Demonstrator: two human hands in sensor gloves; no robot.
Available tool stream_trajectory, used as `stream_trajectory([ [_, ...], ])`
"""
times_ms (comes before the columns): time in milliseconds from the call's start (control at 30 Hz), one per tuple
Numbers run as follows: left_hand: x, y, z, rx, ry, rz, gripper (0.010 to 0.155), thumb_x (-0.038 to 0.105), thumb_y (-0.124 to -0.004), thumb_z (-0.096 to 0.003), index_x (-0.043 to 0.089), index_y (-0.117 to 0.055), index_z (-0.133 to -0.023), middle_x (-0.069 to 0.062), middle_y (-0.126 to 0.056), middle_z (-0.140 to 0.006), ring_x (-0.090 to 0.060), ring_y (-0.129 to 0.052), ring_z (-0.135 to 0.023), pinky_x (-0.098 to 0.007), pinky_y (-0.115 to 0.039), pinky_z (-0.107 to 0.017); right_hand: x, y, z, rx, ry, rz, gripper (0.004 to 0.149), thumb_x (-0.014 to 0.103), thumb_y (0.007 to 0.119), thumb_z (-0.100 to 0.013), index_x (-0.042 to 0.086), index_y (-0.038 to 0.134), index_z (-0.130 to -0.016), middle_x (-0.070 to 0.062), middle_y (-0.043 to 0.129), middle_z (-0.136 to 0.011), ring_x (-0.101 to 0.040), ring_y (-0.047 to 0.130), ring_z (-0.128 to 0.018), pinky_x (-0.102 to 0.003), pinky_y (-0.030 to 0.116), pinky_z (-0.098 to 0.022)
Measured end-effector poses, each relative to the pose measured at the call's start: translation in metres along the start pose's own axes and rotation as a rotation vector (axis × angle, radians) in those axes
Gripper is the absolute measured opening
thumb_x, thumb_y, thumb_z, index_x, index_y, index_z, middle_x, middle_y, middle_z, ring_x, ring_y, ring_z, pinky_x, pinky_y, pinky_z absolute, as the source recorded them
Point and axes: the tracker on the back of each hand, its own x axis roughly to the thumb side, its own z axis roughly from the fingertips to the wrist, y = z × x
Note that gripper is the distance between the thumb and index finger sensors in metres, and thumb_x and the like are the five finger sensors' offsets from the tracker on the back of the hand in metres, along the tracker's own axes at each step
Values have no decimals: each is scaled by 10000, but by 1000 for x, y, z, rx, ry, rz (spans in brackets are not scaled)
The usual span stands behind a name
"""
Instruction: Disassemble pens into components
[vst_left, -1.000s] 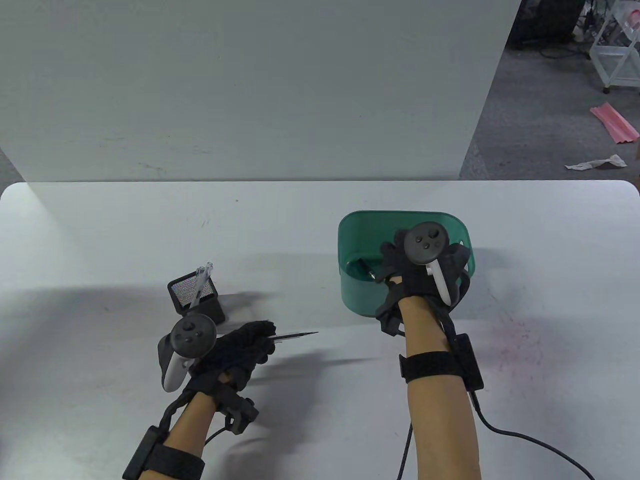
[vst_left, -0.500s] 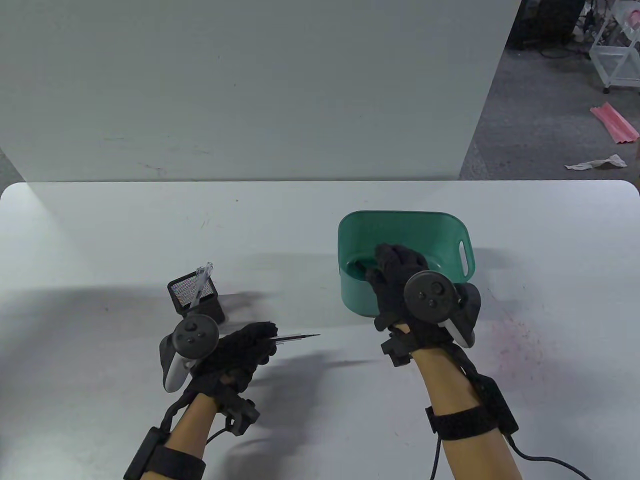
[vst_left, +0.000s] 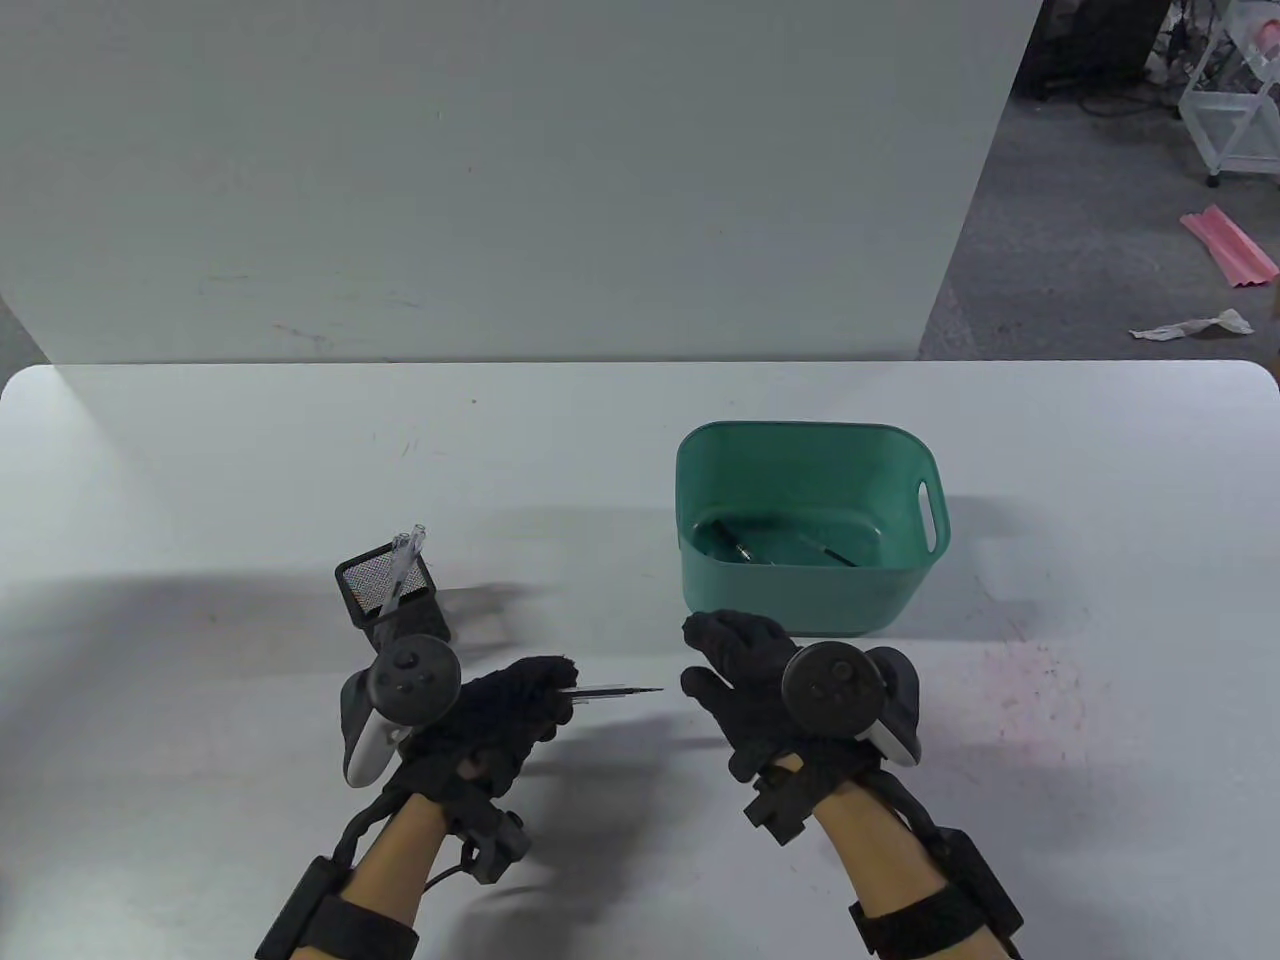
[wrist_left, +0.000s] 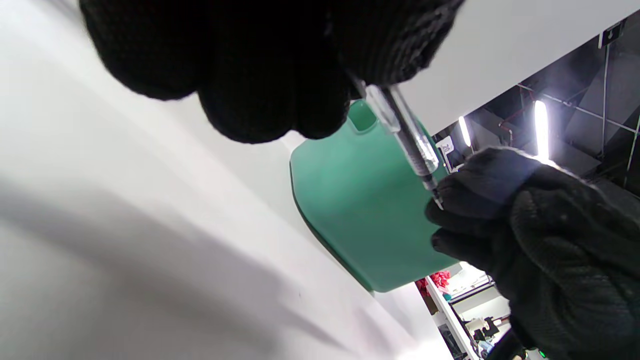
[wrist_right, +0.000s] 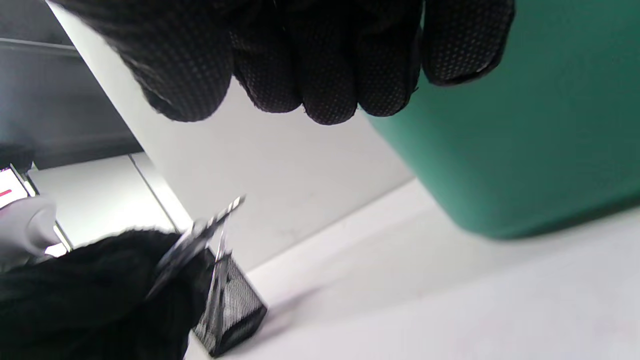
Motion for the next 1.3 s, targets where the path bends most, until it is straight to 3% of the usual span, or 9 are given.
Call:
stream_trajectory([
  [267, 4, -13, -2, -43, -8, -6, 449, 375, -761, -523, 305, -753, -966, -40, -945, -860, -236, -1029, -656, -533, -836, -545, -10, 25, 3, 123, 10, -33, 536, 416, 772, -537, 137, 694, -988, -174, 762, -969, -444, 742, -886, -623, 657, -645],
  [633, 4, -13, -2, -50, -5, 15, 446, 374, -764, -521, 306, -759, -962, -44, -949, -856, -234, -1032, -651, -531, -840, -543, -12, 28, 4, 119, 46, -105, 405, 354, 758, -541, 142, 800, -883, -160, 868, -831, -413, 842, -764, -591, 728, -571],
  [1033, -14, 10, 1, 64, 60, 68, 449, 338, -747, -525, 307, -741, -972, -56, -917, -896, -256, -1011, -692, -544, -824, -556, -38, -23, 14, -114, 184, -152, 396, 345, 760, -541, 140, 802, -878, -163, 865, -824, -416, 837, -757, -589, 727, -566],
  [1300, -14, 13, 2, 92, 67, -13, 449, 329, -754, -522, 310, -750, -970, -53, -921, -906, -259, -1018, -700, -542, -829, -556, -38, -77, 17, -417, 282, -144, 399, 351, 752, -548, 135, 797, -880, -164, 864, -822, -417, 836, -750, -580, 733, -556],
])
